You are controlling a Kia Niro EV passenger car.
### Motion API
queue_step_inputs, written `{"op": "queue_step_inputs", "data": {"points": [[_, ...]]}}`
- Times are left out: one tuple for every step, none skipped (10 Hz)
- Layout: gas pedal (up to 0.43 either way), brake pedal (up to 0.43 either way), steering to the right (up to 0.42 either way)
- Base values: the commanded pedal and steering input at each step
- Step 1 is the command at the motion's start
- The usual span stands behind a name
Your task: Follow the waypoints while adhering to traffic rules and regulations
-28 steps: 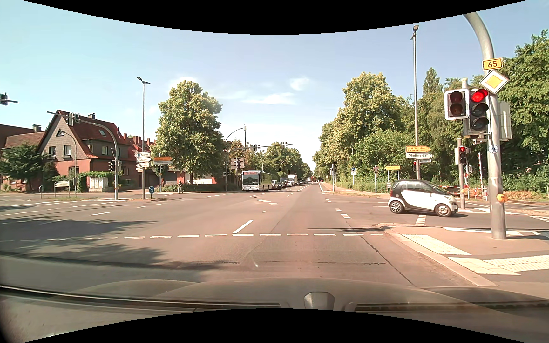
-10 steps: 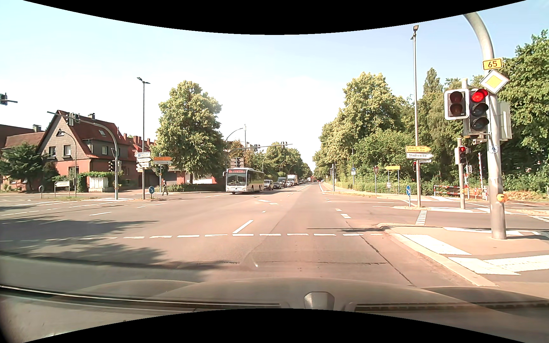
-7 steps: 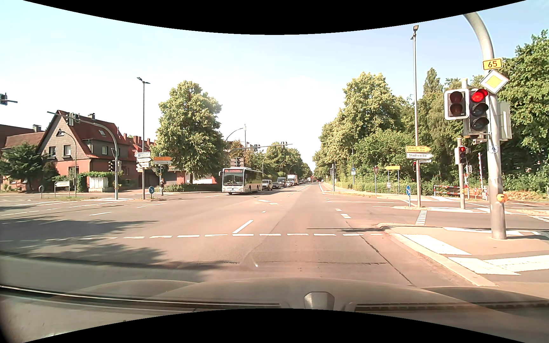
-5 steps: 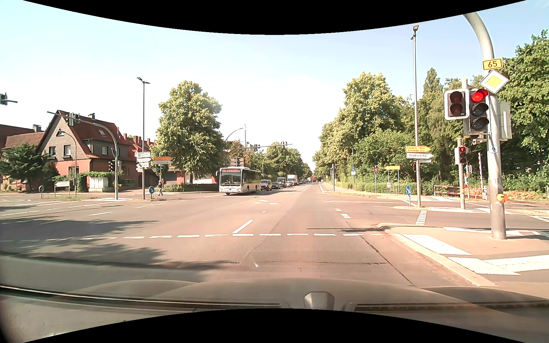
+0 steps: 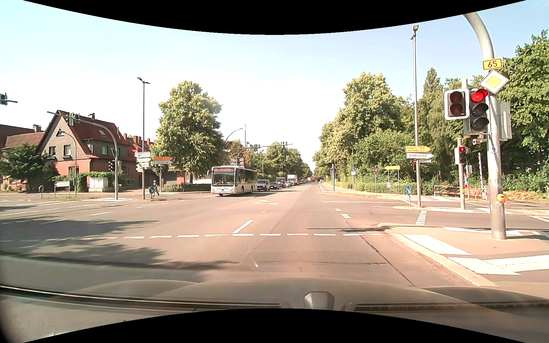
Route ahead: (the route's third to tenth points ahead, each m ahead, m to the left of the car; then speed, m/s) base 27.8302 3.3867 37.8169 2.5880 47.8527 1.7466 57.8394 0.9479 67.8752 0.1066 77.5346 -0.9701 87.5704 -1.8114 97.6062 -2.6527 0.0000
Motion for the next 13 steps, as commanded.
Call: {"op": "queue_step_inputs", "data": {"points": [[0.000,0.280,0.016],[0.000,0.280,0.016],[0.000,0.280,0.016],[0.000,0.280,0.016],[0.000,0.280,0.016],[0.000,0.280,0.016],[0.000,0.280,0.016],[0.000,0.280,0.016],[0.000,0.280,0.016],[0.000,0.280,0.016],[0.000,0.280,0.016],[0.000,0.280,0.016],[0.000,0.280,0.016]]}}
